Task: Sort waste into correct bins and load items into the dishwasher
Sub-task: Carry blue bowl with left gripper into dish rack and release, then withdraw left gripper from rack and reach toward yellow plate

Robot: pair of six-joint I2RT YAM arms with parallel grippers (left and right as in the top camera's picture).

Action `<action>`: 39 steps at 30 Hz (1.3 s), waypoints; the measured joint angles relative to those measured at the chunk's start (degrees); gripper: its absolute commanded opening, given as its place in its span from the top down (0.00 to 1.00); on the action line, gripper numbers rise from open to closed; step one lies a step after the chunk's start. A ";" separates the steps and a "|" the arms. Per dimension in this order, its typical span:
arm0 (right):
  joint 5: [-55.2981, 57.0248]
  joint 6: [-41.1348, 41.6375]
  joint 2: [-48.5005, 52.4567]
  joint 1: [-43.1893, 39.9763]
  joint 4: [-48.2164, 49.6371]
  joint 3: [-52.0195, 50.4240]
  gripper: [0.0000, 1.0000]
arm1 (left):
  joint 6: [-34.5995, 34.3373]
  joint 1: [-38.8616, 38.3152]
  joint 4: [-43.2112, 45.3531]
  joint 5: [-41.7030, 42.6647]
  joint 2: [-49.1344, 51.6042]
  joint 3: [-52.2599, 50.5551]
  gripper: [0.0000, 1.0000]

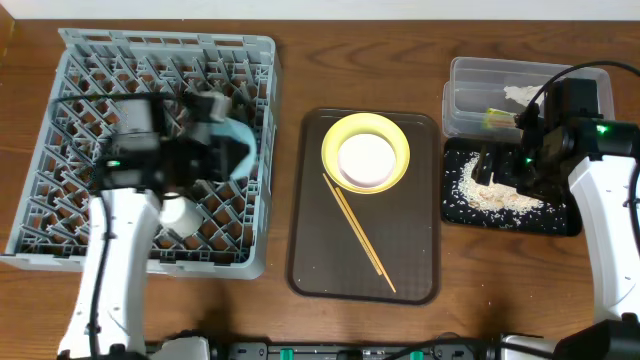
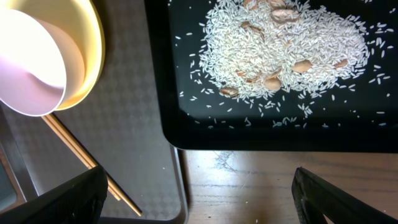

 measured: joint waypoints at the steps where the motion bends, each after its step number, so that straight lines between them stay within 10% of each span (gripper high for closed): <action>1: 0.02 0.00 0.00 0.00 -0.02 0.00 0.07 | 0.15 3.41 0.90 4.68 0.48 0.00 0.92; 11: 0.04 0.00 -0.02 -0.02 -0.24 0.00 0.07 | -0.98 14.23 6.86 28.52 8.39 0.02 0.92; 27: 0.04 0.00 -0.04 0.00 -0.37 0.00 0.07 | -2.71 23.26 7.65 41.46 21.79 0.33 0.92; 39: 0.04 0.00 -0.04 0.00 -0.46 0.00 0.07 | -3.37 28.83 7.61 28.22 22.67 0.33 0.48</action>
